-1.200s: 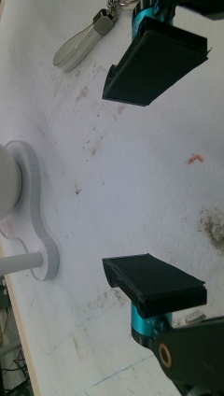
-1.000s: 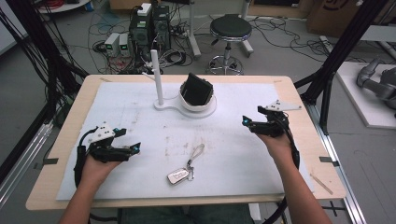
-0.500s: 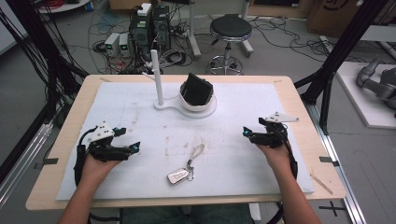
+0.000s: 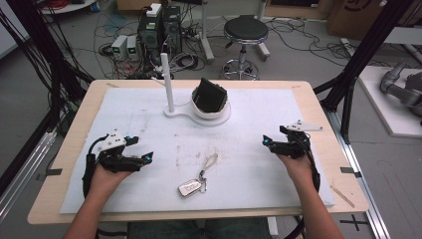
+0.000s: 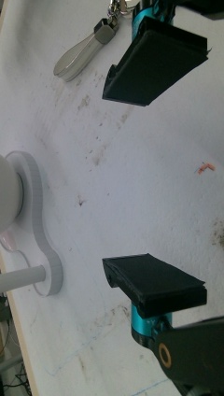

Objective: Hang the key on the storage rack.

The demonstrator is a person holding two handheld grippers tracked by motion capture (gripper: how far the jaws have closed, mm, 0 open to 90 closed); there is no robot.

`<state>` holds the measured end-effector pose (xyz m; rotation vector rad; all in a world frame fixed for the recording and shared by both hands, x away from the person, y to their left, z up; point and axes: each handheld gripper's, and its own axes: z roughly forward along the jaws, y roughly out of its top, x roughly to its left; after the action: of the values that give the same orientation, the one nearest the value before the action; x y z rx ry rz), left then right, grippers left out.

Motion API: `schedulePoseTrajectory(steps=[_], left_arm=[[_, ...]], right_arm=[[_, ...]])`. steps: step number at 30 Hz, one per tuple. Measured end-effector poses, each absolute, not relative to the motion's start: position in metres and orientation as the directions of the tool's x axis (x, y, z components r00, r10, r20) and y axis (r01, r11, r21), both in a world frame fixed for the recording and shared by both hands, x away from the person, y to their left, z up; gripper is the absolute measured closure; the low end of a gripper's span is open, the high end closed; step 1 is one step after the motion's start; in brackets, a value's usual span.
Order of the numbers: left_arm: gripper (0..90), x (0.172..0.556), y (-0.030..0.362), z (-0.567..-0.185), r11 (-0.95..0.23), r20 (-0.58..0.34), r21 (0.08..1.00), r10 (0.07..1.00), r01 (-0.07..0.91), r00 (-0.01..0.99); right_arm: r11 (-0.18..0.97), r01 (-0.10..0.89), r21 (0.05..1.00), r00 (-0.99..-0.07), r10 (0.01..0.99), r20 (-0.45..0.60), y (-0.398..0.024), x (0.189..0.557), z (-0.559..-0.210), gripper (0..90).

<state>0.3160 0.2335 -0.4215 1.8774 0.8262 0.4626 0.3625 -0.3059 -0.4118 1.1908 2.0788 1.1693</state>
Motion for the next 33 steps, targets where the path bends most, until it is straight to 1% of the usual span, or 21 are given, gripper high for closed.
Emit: schedulePoseTrajectory(steps=[6,10,14,18,21,23,24,25,29,33], left_arm=[[16.7,0.316,0.229,-0.418,-0.266,-0.044,0.905,0.719,0.332,0.694],[16.7,0.317,0.223,-0.416,-0.242,-0.074,0.909,0.709,0.340,0.702],[16.7,0.314,0.211,-0.415,-0.264,-0.081,0.899,0.683,0.349,0.726],[16.7,0.314,0.203,-0.414,-0.261,-0.096,0.897,0.673,0.356,0.734],[16.7,0.316,0.190,-0.416,-0.262,-0.119,0.892,0.650,0.368,0.751],[16.7,0.318,0.180,-0.417,-0.282,-0.114,0.886,0.637,0.368,0.763],[16.7,0.319,0.168,-0.418,-0.291,-0.116,0.883,0.625,0.368,0.772],[16.7,0.319,0.168,-0.418,-0.291,-0.116,0.883,0.625,0.368,0.772],[16.7,0.320,0.145,-0.421,-0.317,-0.112,0.875,0.604,0.367,0.789],[16.7,0.320,0.123,-0.427,-0.373,-0.111,0.847,0.575,0.380,0.811]], right_arm=[[0.262,0.450,0.854,-0.518,0.855,0.010,-0.307,0.363,-0.412,19.9],[0.262,0.450,0.854,-0.511,0.859,0.006,-0.310,0.365,-0.412,19.9],[0.235,0.453,0.860,-0.500,0.866,0.026,-0.314,0.370,-0.414,19.9],[0.241,0.469,0.850,-0.501,0.865,0.031,-0.314,0.370,-0.416,19.9],[0.263,0.464,0.846,-0.502,0.865,0.006,-0.313,0.368,-0.415,19.9],[0.279,0.459,0.843,-0.503,0.864,-0.012,-0.312,0.367,-0.415,19.9],[0.286,0.458,0.842,-0.501,0.865,-0.021,-0.312,0.367,-0.415,19.9],[0.288,0.462,0.839,-0.498,0.867,-0.023,-0.311,0.367,-0.416,19.9],[0.294,0.469,0.833,-0.495,0.869,-0.028,-0.310,0.366,-0.416,19.9],[0.306,0.468,0.829,-0.497,0.867,-0.039,-0.310,0.364,-0.416,19.9]])
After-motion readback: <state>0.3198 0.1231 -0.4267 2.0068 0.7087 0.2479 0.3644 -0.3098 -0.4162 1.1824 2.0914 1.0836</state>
